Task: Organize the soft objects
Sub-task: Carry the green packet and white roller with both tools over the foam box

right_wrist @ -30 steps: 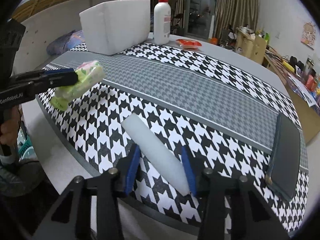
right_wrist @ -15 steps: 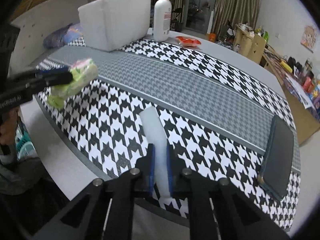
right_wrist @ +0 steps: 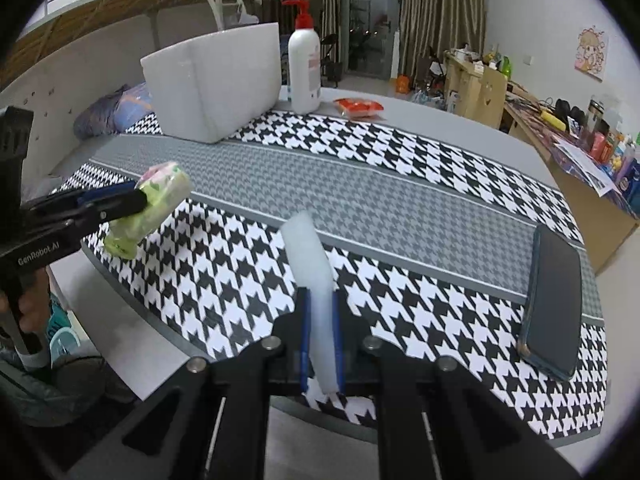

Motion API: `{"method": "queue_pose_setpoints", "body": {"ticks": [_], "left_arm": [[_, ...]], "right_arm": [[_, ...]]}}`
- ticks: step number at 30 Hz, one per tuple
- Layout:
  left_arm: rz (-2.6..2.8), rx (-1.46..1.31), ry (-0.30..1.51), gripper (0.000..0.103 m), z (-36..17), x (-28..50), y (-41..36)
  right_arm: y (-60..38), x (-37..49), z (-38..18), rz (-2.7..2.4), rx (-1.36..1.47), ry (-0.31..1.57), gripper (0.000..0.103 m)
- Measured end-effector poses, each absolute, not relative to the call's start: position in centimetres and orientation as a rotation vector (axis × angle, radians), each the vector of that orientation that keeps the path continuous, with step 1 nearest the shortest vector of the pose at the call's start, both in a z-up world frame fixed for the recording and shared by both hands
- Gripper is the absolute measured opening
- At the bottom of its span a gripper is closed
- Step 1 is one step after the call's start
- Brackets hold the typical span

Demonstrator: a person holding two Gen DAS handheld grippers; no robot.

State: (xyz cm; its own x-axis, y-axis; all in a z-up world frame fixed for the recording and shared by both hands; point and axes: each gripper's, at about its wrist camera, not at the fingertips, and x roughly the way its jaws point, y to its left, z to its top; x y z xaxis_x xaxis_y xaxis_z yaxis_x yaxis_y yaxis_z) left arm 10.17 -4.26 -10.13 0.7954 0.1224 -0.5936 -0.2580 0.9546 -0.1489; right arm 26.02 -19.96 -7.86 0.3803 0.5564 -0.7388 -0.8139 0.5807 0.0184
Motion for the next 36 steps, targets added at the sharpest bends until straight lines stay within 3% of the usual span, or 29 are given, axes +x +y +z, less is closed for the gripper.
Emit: {"method": "queue_pose_setpoints", "body": {"ticks": [21,36], "left_arm": [[0.246,-0.204,0.595,0.03,-11.1,7.6,-2.0],[0.249,-0.122,0.585,0.03,-8.5,6.5,-0.6]], "right_arm": [[-17.5,22.4,-5.1,0.882,-0.299,0.718,0.013],[-15.6,21.0,-4.3,0.891,-0.201,0.667,0.013]]}}
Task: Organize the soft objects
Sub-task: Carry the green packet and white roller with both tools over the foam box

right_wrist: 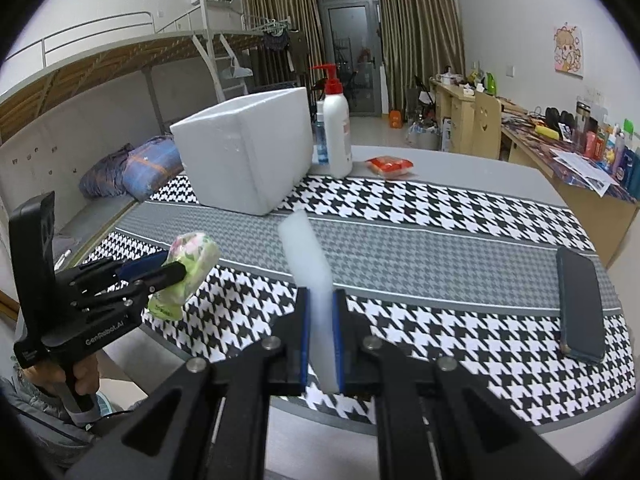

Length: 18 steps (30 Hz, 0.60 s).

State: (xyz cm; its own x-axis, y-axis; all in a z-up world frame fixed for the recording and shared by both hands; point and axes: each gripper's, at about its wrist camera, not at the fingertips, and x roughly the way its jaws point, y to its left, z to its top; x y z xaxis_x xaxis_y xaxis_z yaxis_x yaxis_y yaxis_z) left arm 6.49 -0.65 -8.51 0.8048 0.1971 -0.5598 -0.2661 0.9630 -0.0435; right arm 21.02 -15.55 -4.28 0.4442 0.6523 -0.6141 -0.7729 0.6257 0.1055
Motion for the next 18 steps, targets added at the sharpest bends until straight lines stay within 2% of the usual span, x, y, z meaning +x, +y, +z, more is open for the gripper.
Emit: {"method": "queue_pose_setpoints", "body": {"ticks": [18], "left_arm": [[0.23,-0.062,0.516,0.03,-5.3,5.7,1.1]], "right_arm": [[-12.7,19.5,-2.4,0.877,-0.165,0.608,0.013]]}}
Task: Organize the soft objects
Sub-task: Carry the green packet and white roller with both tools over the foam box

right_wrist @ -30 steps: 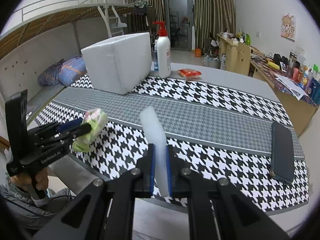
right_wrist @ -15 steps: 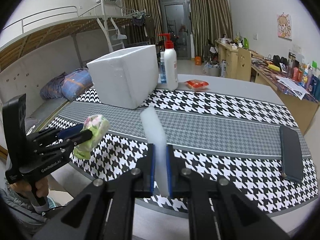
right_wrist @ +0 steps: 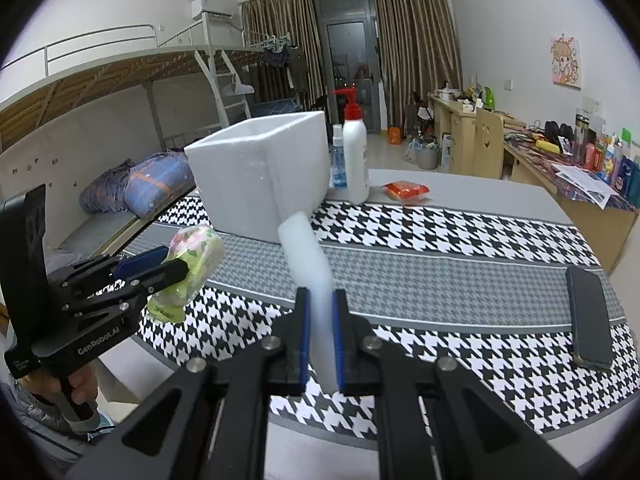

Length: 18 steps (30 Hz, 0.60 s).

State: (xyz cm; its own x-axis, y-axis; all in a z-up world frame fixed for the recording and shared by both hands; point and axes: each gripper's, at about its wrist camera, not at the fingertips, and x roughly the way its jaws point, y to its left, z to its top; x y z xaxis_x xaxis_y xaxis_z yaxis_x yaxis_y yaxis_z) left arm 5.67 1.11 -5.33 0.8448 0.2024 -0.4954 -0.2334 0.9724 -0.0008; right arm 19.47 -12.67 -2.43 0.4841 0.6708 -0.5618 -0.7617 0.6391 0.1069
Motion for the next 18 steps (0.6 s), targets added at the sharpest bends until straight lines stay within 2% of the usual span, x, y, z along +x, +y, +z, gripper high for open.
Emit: {"method": "queue_pose_setpoints", "body": {"ticks": [18], "left_arm": [[0.236,-0.065,0.484,0.03,-2.8,6.7,3.0]], "right_arm": [[-10.3,20.3,-0.2,0.867,-0.133,0.574,0.013]]}}
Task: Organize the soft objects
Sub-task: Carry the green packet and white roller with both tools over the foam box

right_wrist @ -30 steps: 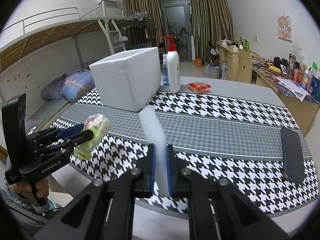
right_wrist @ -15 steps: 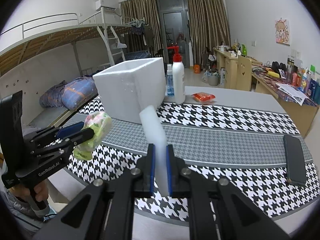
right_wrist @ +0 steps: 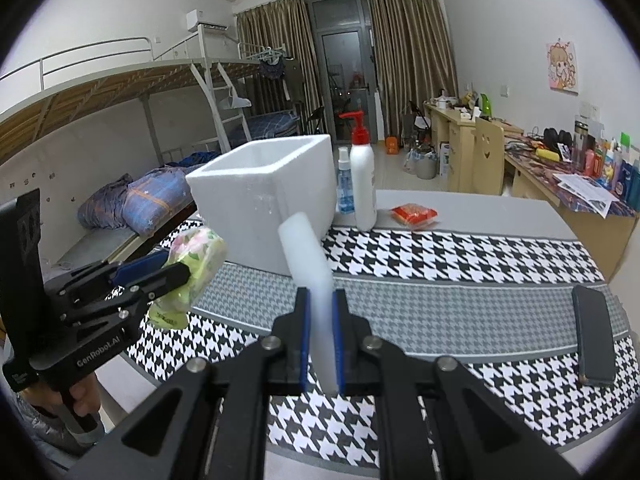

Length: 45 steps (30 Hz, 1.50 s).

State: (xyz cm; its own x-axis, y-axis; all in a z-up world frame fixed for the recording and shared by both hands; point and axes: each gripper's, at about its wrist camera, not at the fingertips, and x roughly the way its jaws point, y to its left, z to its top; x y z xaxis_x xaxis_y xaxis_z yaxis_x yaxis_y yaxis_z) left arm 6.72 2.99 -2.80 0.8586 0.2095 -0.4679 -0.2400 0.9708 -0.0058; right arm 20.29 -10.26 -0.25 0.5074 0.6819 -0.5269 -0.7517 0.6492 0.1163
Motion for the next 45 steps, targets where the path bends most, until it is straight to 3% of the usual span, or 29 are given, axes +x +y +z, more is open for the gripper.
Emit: {"method": "queue_pose_setpoints", "body": {"ticks": [20,45], "left_arm": [[0.33,-0.122,0.388,0.03,-0.7,6.8,6.5],[0.326,-0.081,0.404,0.03,1.7,8.6,9.1]], "right_arm": [[-8.0,21.3,2.0,0.904,-0.151,0.518,0.013],[-3.5,21.6,4.7,0.911,-0.175,0.471,0.013]]}}
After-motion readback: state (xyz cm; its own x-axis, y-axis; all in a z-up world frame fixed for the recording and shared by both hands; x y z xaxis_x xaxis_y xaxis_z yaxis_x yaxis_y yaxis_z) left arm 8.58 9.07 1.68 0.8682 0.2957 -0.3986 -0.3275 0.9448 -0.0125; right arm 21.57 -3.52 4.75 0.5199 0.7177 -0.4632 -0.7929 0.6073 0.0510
